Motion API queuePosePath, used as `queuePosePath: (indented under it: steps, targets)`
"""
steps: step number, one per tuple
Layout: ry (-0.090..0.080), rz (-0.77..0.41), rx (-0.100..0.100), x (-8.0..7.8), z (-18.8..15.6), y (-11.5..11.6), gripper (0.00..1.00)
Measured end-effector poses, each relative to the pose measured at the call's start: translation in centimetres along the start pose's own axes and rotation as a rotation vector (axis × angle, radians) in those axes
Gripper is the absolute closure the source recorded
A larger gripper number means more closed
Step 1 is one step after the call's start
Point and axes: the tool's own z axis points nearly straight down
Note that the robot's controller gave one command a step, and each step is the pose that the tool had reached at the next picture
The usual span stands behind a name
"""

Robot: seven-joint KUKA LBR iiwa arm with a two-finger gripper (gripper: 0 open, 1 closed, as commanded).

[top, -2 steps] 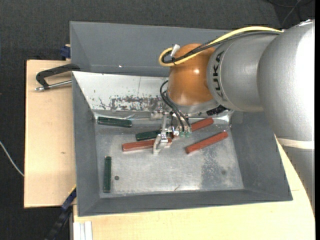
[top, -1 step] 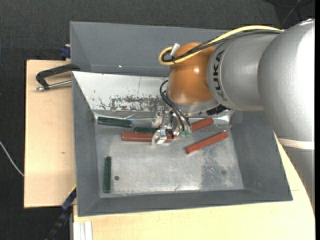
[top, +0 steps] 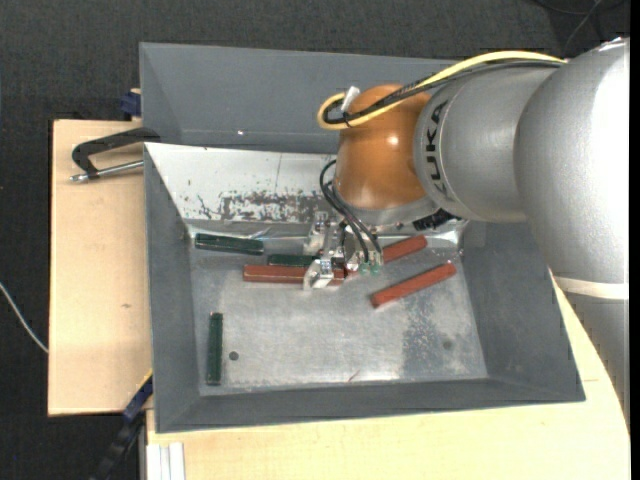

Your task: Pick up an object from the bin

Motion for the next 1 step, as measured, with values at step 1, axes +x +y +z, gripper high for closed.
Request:
queuePosePath:
  steps: [1]
  targets:
    - [-0.009,0.0,0.001,-0.15,-2.54,0.13,1.0]
